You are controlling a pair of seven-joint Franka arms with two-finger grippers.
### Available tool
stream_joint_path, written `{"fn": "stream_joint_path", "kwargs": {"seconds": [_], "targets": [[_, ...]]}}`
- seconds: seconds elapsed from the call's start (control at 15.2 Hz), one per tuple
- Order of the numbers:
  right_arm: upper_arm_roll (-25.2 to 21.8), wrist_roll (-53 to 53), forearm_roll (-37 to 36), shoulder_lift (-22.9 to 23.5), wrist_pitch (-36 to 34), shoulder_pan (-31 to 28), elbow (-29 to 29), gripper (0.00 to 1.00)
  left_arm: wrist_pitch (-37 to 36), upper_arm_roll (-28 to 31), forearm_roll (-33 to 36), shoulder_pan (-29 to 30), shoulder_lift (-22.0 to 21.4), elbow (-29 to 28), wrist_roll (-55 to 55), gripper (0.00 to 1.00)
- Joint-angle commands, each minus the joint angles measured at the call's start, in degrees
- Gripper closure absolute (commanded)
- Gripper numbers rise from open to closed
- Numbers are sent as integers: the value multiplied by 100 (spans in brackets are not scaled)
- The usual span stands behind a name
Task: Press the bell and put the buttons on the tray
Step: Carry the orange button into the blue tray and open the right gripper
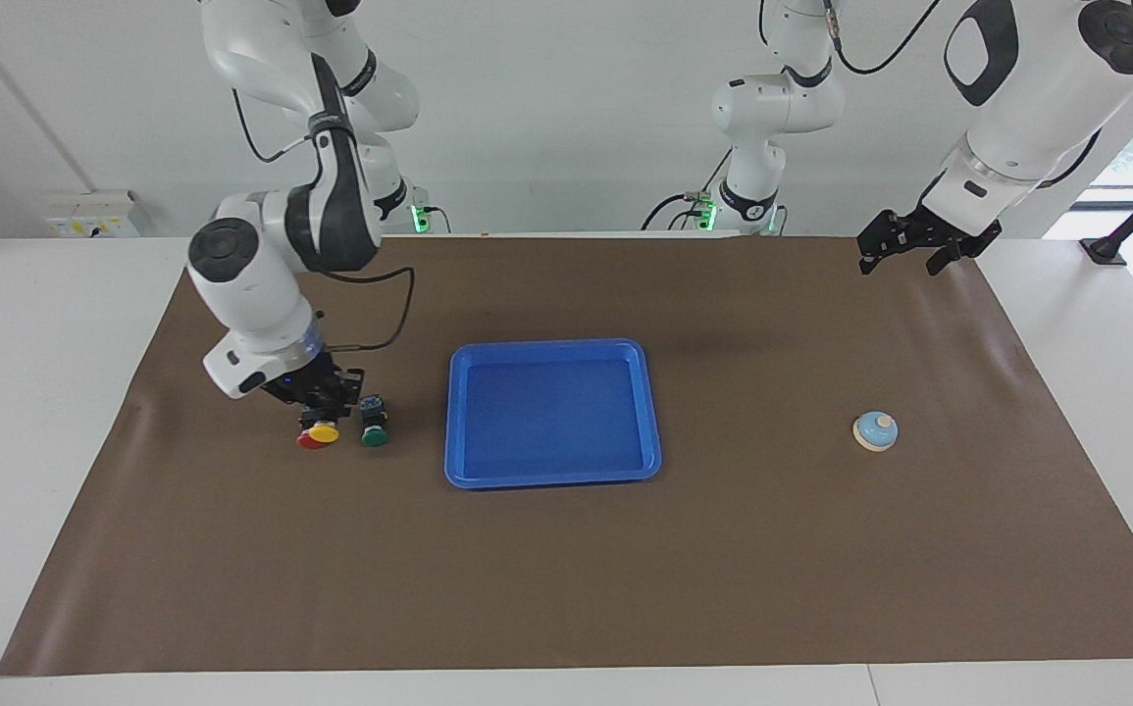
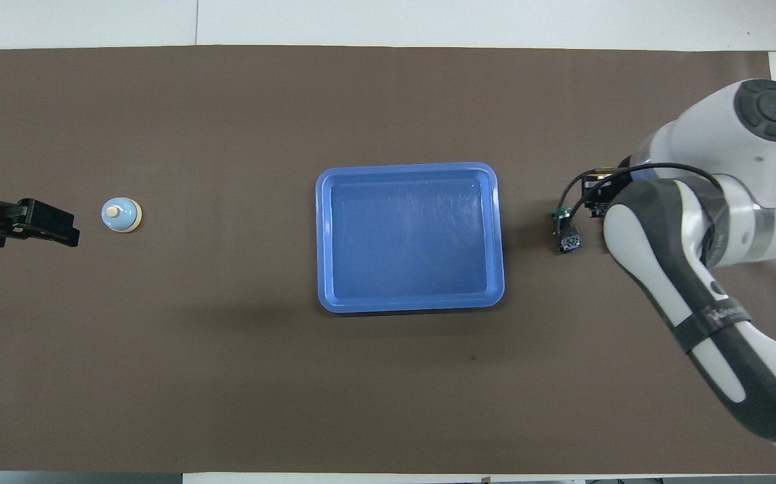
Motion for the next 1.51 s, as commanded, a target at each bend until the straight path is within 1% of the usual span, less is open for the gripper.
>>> {"fn": "stream_joint_path", "kwargs": {"seconds": [0.0, 0.13, 0.26, 0.33, 0.46, 0.59, 0.66, 0.72, 0.79, 0.86, 0.99, 1.05, 1.12, 1.19, 1.32, 1.45], "targets": [[-17, 1097, -55, 137, -59, 825, 147, 100, 35, -8, 41, 27, -108, -63, -58, 0], [-9, 1713, 32, 470, -77, 1204, 445, 100, 35, -8, 41, 27, -108, -63, -58, 0], [0, 2180, 41, 708, 142, 1625, 516, 100, 35, -8, 41, 27, -108, -63, -58, 0], [0, 2243, 59, 787, 317, 1723, 508, 100, 35, -8, 41, 27, -108, -63, -58, 0], [0, 2235, 120, 919, 424, 1742, 429, 100, 35, -8, 41, 27, -108, -63, -58, 0], [0, 2199, 121, 894, 433, 1742, 306, 100, 35, -8, 41, 27, -108, -63, -58, 0], [0, 2199, 121, 885, 511, 1750, 201, 75, 35, -8, 41, 27, -108, -63, -58, 0], [0, 2199, 121, 841, 695, 1750, 17, 39, 35, -8, 41, 27, -108, -63, -58, 0], [0, 2199, 121, 823, 792, 1750, -89, 7, 35, -8, 41, 27, -108, -63, -58, 0], [0, 2191, 112, 806, 724, 1750, -64, 0, 35, -8, 41, 27, -108, -63, -58, 0], [-9, 2138, 77, 806, 348, 1698, 198, 0, 35, -8, 41, 27, -108, -63, -58, 0], [-26, 1929, 77, 788, 76, 1611, 392, 0, 35, -8, 41, 27, -108, -63, -58, 0], [-44, 1501, 51, 718, -162, 1427, 541, 0, 44, -8, 41, 27, -108, -63, -58, 0], [-44, 913, 42, 613, -252, 1121, 552, 0, 35, -8, 41, 27, -108, -63, -58, 0], [-35, -55, 41, 446, -279, 549, 490, 0, 35, -8, 41, 27, -108, -63, -58, 0], [-44, -654, 33, 375, -279, 83, 385, 0, 44, -8, 41, 27, -108, -63, -58, 0]]}}
